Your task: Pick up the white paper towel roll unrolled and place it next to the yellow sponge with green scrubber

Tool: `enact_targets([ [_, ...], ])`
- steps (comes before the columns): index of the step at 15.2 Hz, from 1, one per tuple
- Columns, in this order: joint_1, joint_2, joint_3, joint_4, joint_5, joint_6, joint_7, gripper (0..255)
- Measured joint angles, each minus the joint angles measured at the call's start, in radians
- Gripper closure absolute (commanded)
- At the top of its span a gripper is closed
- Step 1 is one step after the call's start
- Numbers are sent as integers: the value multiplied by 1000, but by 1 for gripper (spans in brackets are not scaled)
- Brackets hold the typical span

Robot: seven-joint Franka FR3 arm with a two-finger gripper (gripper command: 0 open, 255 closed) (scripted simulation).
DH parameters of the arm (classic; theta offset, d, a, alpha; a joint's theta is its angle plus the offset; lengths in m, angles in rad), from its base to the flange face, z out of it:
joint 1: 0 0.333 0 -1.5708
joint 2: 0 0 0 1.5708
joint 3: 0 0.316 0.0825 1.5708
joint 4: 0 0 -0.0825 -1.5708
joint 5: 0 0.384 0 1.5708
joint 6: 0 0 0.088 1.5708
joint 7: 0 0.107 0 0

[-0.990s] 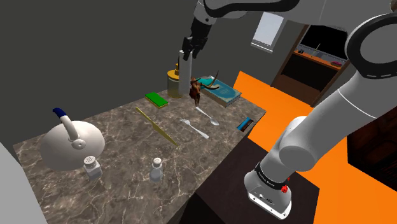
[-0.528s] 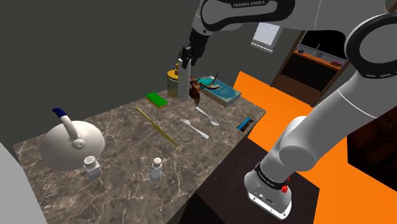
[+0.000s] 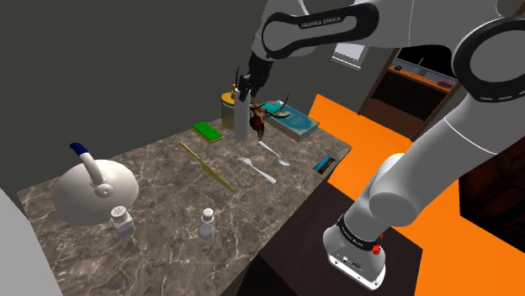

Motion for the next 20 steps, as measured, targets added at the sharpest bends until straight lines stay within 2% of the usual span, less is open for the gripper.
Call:
enact_targets([
  [11, 0, 48, -1, -101, 4, 149, -4, 255],
  [18, 1, 57, -1, -103, 5, 161, -4, 255],
  [19, 1, 57, -1, -103, 5, 161, -4, 0],
  [20, 1, 57, -1, -103, 5, 161, -4, 0],
])
